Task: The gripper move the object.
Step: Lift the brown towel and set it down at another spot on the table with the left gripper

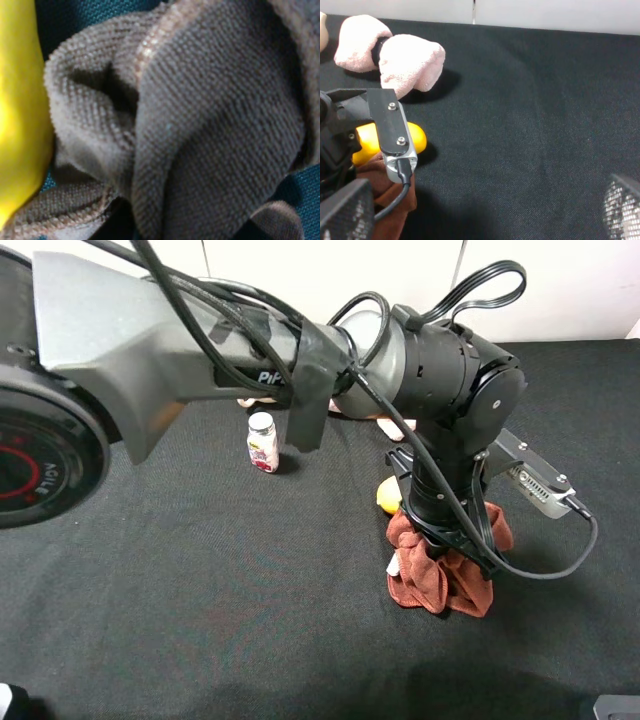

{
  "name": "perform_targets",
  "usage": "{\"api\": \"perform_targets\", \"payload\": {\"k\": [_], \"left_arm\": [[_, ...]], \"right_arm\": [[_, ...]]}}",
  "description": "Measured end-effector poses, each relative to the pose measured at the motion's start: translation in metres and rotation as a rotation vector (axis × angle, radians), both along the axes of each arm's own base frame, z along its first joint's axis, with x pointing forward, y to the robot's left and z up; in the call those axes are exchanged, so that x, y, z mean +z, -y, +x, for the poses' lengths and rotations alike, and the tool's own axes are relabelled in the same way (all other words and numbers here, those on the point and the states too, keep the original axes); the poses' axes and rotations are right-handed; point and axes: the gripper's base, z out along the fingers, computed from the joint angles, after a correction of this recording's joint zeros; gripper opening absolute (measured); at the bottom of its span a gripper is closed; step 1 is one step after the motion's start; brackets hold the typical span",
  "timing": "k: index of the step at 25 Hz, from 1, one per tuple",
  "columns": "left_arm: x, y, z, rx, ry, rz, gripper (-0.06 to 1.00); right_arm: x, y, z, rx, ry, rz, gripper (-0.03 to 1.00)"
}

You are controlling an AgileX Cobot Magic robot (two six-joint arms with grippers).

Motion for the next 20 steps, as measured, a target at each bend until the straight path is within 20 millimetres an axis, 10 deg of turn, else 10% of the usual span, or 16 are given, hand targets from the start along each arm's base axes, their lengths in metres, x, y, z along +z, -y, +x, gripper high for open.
{"api": "perform_targets", "payload": {"k": [20], "left_arm": [[-0.0005, -0.0037, -0.0021, -0.005, -0.022, 0.041, 0.34]], "right_arm": [[0.0000, 0.0000, 0.0000, 0.000, 0.000, 0.000, 0.69]]}}
